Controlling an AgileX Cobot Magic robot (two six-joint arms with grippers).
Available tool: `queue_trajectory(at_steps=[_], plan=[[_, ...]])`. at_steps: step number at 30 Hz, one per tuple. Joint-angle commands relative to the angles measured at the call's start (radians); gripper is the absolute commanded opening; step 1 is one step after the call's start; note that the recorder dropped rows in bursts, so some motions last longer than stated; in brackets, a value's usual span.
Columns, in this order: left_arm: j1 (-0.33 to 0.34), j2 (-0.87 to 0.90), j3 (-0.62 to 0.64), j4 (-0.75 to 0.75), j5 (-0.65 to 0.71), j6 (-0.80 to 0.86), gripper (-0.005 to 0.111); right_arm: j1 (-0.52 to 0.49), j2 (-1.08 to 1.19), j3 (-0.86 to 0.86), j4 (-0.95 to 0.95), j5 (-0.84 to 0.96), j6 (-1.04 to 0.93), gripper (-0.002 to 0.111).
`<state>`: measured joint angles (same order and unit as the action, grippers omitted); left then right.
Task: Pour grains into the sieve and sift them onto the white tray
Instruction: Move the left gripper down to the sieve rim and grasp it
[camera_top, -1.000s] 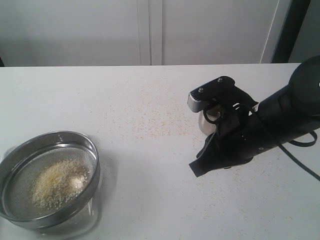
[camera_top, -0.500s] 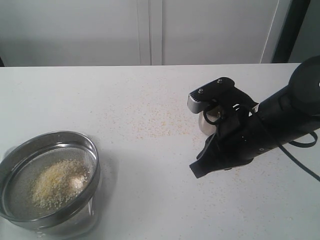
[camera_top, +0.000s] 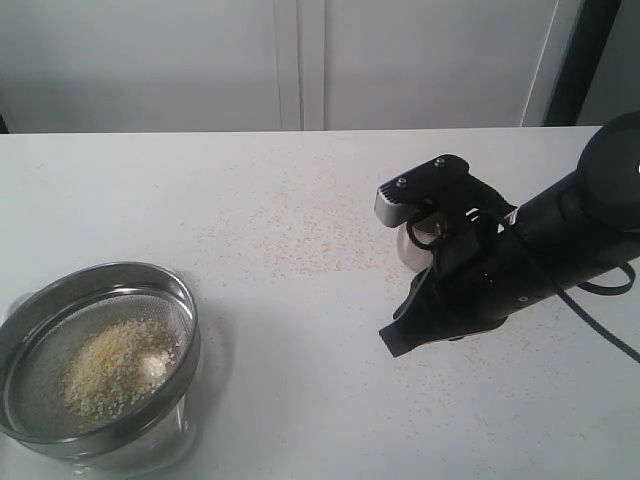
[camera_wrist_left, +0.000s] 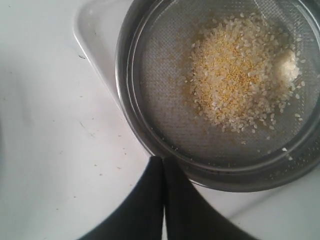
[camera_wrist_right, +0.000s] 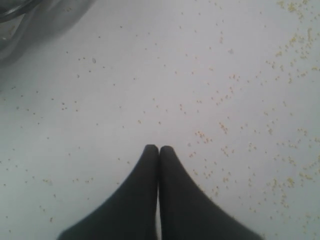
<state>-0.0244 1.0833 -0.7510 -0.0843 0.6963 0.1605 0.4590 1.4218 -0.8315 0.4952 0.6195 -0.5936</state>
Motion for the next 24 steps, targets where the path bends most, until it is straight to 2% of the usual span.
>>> queue_trajectory(at_steps=[1,7,9,11,15,24], plan=[[0.000,0.067,-0.018,-0.027,0.014,-0.001,0.013,0.000,-0.007,0.005,0.008,-0.001,-0.011,0.000],[0.000,0.165,-0.018,-0.027,0.003,-0.007,0.061,0.000,-0.007,0.005,0.008,-0.007,0.002,0.000],[0.000,0.191,-0.018,-0.027,-0.020,-0.007,0.071,0.000,-0.007,0.005,0.008,-0.007,0.002,0.000],[0.000,0.209,-0.018,-0.027,-0.045,-0.018,0.068,0.000,-0.007,0.005,0.008,-0.007,0.002,0.000],[0.001,0.230,-0.018,-0.011,-0.110,-0.052,0.057,0.000,-0.007,0.005,0.008,-0.011,-0.005,0.000],[0.001,0.315,-0.018,-0.001,-0.160,-0.077,0.056,0.000,-0.007,0.005,0.008,-0.020,-0.006,0.000]])
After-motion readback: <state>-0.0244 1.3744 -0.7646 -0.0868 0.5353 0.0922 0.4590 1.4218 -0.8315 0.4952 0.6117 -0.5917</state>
